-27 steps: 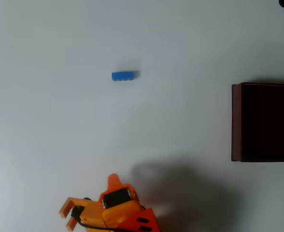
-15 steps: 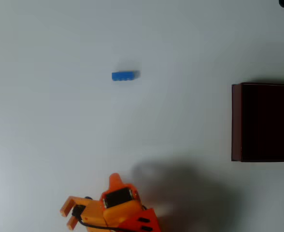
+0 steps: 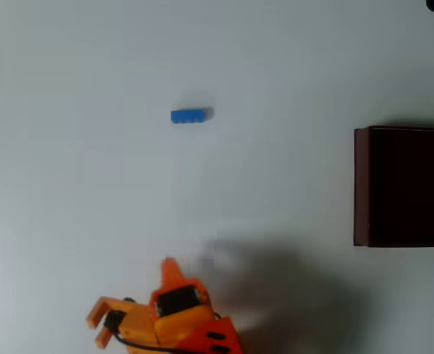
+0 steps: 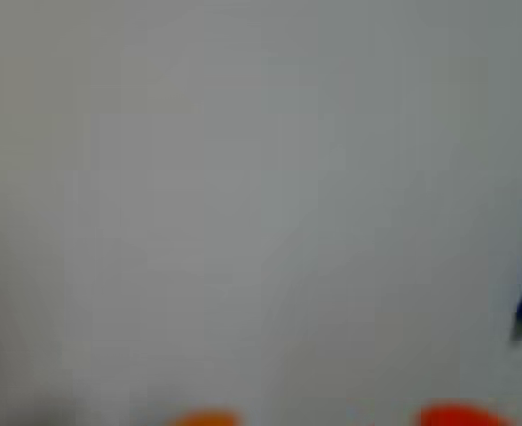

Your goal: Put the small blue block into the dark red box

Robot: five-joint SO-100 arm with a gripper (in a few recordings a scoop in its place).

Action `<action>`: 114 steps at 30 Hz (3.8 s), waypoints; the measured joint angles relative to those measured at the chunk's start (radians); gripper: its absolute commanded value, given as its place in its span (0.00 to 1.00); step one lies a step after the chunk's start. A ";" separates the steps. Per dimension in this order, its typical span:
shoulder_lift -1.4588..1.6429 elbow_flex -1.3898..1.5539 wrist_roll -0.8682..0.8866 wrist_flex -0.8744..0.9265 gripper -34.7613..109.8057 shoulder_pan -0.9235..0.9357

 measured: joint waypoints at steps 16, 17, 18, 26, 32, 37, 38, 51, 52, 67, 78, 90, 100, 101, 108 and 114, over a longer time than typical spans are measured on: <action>-1.012 -0.629 0.048 -0.114 0.39 0.129; -1.074 -0.684 0.041 -0.103 0.39 0.135; -1.131 -0.733 0.031 -0.084 0.39 0.141; -1.460 -1.094 -0.026 0.011 0.39 0.186; -1.640 -1.249 -0.043 0.034 0.39 0.210; -1.827 -1.420 -0.043 0.069 0.39 0.212; -1.855 -1.451 -0.040 0.069 0.39 0.210; -2.138 -1.779 -0.021 0.150 0.39 0.233; -2.160 -1.801 -0.021 0.155 0.39 0.236; -2.306 -1.862 0.003 0.137 0.39 0.268; -2.559 -2.194 0.012 0.273 0.24 0.295; -2.638 -2.503 0.046 0.508 0.24 0.364; -1.942 -1.875 0.114 0.388 0.24 0.652; -1.855 -1.782 0.114 0.362 0.24 0.707; -1.574 -1.310 0.097 0.097 0.24 1.075; -1.732 -1.249 0.114 -0.098 0.34 1.158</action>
